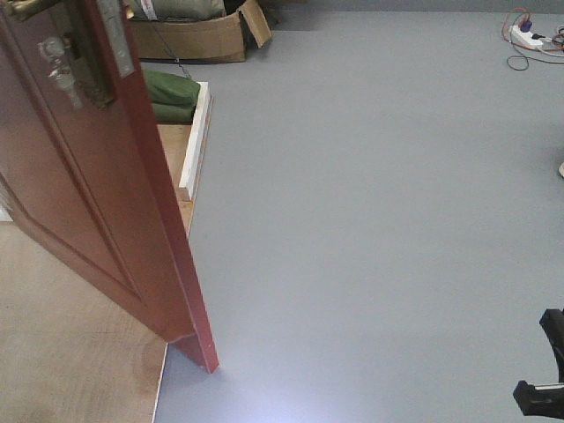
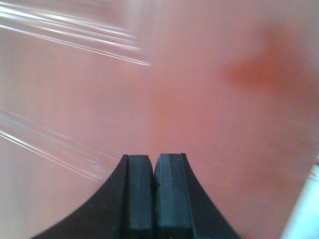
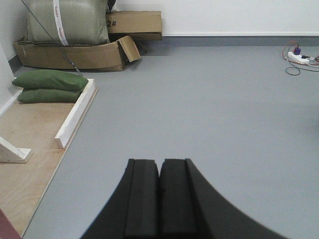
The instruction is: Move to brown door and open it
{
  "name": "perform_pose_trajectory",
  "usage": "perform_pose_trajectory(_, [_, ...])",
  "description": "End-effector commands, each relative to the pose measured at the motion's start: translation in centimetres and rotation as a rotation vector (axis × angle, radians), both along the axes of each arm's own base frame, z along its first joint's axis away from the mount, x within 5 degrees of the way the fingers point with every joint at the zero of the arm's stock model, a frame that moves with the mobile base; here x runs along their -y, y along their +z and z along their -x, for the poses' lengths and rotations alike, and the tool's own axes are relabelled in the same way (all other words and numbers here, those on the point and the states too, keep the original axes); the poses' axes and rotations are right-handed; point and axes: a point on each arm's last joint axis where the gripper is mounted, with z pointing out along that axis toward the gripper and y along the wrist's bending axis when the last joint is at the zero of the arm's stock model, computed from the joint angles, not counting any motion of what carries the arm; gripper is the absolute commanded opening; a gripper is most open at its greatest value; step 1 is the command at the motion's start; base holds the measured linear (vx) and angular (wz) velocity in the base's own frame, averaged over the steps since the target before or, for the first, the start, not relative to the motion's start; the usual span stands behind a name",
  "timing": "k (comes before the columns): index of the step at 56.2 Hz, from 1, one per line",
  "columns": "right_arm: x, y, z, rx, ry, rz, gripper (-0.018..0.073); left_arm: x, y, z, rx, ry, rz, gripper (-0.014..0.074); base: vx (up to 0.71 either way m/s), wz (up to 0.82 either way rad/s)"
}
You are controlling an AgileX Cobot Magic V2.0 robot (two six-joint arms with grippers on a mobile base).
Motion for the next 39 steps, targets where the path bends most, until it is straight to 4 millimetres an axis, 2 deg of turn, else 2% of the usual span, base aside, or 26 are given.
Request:
perform_pose_trajectory(1, [0.1, 0.6, -0.2, 0.078, -0.005, 0.007, 0.0000, 0.4, 1.2, -0.4, 0.103, -0.004, 0.020, -0.0006, 0.00, 0.00])
perform_pose_trajectory(8, [0.1, 0.6, -0.2, 0.078, -0.005, 0.007, 0.0000, 1.0, 0.4, -2.2, 0.095, -0.055, -0.029, -0.0006, 0.00, 0.00])
perform_pose_trajectory(17, [0.1, 0.6, -0.2, 0.078, -0.005, 0.007, 0.0000, 3.3, 0.1, -3.9, 0.110, -0.138, -0.025, -0.0006, 0.00, 0.00])
perform_pose_trajectory(31, [0.1, 0.6, -0.2, 0.078, -0.005, 0.007, 0.0000, 6.0, 0.2, -6.1, 0.184, -0.067, -0.082, -0.0006, 0.00, 0.00])
perform_pose_trajectory(39, [0.1, 0.6, -0.2, 0.078, -0.005, 0.007, 0.0000, 7.7, -0.5, -7.6, 0.185, -0.066, -0.135, -0.0006, 0.00, 0.00])
